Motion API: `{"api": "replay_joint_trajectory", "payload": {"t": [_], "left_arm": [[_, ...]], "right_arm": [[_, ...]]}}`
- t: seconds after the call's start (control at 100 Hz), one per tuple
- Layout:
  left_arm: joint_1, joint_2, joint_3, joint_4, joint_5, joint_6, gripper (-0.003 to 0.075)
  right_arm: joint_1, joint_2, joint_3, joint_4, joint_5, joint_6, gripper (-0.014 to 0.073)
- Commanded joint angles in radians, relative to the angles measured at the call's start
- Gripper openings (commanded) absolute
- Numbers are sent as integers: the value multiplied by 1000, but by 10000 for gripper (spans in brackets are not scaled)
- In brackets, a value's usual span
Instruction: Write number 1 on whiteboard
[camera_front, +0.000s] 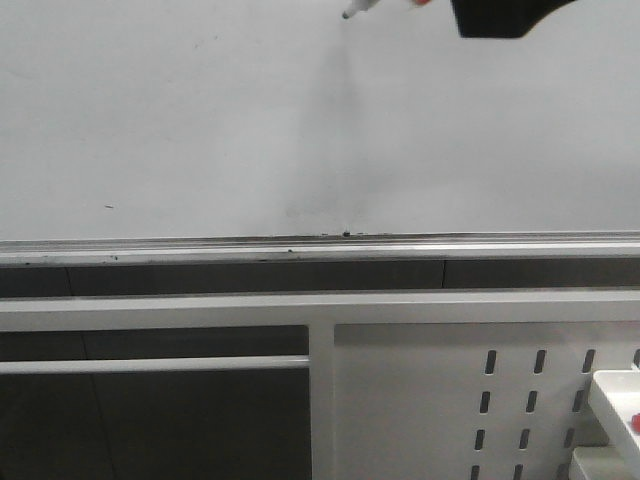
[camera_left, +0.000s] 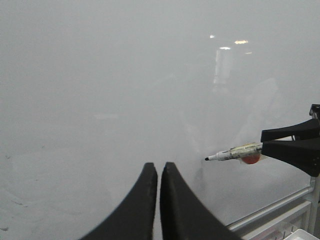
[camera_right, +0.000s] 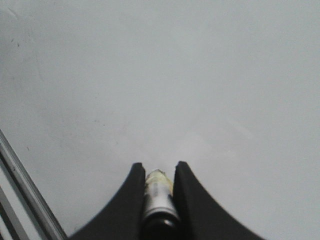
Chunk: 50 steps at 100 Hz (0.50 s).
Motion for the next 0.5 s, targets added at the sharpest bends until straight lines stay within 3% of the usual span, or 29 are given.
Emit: {"api": "replay_joint_trajectory", "payload": {"t": [0.0,0.49], "left_arm": [[2,12,-25,-17,-44,-1,-20],[2,12,-25,-43,-44,-1,-20]], "right_arm": [[-3,23,-24,-31,-96,-13,-69],[-3,112,-26,36,-271,-13,-69]]}}
